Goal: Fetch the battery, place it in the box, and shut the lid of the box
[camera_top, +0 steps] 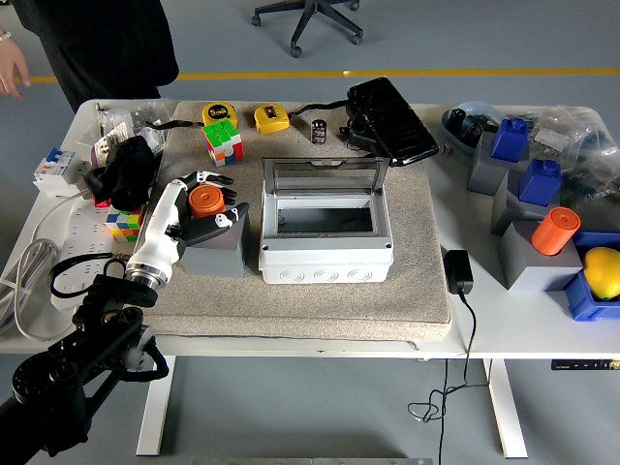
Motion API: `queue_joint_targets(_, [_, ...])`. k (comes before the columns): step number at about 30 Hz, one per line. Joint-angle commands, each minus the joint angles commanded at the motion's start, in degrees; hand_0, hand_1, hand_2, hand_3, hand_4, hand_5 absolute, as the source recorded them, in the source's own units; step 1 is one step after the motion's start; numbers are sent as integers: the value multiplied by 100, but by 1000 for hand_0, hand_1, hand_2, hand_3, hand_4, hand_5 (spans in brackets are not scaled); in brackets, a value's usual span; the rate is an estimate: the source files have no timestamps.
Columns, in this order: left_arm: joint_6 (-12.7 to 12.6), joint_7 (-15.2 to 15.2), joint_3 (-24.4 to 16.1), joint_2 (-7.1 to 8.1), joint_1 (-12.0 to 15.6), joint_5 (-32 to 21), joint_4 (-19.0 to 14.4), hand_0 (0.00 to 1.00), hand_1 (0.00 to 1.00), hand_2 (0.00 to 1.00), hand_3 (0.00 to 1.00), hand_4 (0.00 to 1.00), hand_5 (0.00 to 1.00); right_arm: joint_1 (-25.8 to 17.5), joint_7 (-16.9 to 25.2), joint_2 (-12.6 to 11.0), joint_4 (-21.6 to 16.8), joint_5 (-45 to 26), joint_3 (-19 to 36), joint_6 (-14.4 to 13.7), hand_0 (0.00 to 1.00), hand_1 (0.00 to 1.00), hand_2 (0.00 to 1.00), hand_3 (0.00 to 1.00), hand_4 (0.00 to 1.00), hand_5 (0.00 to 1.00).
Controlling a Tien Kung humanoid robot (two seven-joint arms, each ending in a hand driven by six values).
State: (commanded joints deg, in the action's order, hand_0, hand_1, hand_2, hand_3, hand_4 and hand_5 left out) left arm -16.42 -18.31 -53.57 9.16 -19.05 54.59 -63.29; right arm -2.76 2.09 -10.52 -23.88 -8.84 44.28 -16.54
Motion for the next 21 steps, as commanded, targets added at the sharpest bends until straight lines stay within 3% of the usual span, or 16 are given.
queue_joint_targets(1, [8, -5, -1, -5, -4, -25, 18, 477, 419, 413, 448, 824, 2, 2, 3, 1, 2, -4, -4, -2, 607, 632, 636, 570, 981, 567])
queue_joint_targets(2, [17, -10, 0, -10, -10, -46, 37, 357, 367, 355, 398, 780, 2, 3, 2, 2, 3, -7, -10, -3, 606, 631, 635, 571, 981, 566])
queue_joint_targets(8, [43, -41, 6, -31, -41, -146, 109, 357, 367, 355, 398, 780, 2, -2, 4, -9, 2, -8, -18, -17, 606, 631, 635, 571, 981, 566])
queue_joint_targets(9, [49, -44, 7, -38, -49, -157, 118, 246, 251, 259, 329, 584, 2, -2, 7, -10, 2, -9, -20, -22, 605, 631, 635, 571, 981, 566])
queue_joint_targets(13, [95, -55, 20, -73, -79, -177, 165, 246, 251, 259, 329, 584, 2, 10, 25, -8, 0, -16, -36, -28, 605, 631, 635, 571, 981, 566])
queue_joint_targets(14, [104, -56, 27, -88, -87, -175, 176, 198, 145, 156, 201, 145, 2, 16, 40, -3, -3, -19, -36, -31, 603, 630, 634, 570, 981, 565])
queue_joint_targets(20, [125, -62, 55, -129, -105, -170, 208, 198, 145, 156, 201, 145, 2, 16, 97, 10, -2, -38, -38, -55, 603, 630, 634, 570, 981, 565])
queue_joint_targets(21, [133, -68, 55, -135, -105, -181, 210, 181, 110, 151, 203, 2, 2, 13, 104, 10, 0, -41, -41, -60, 601, 631, 633, 570, 981, 565])
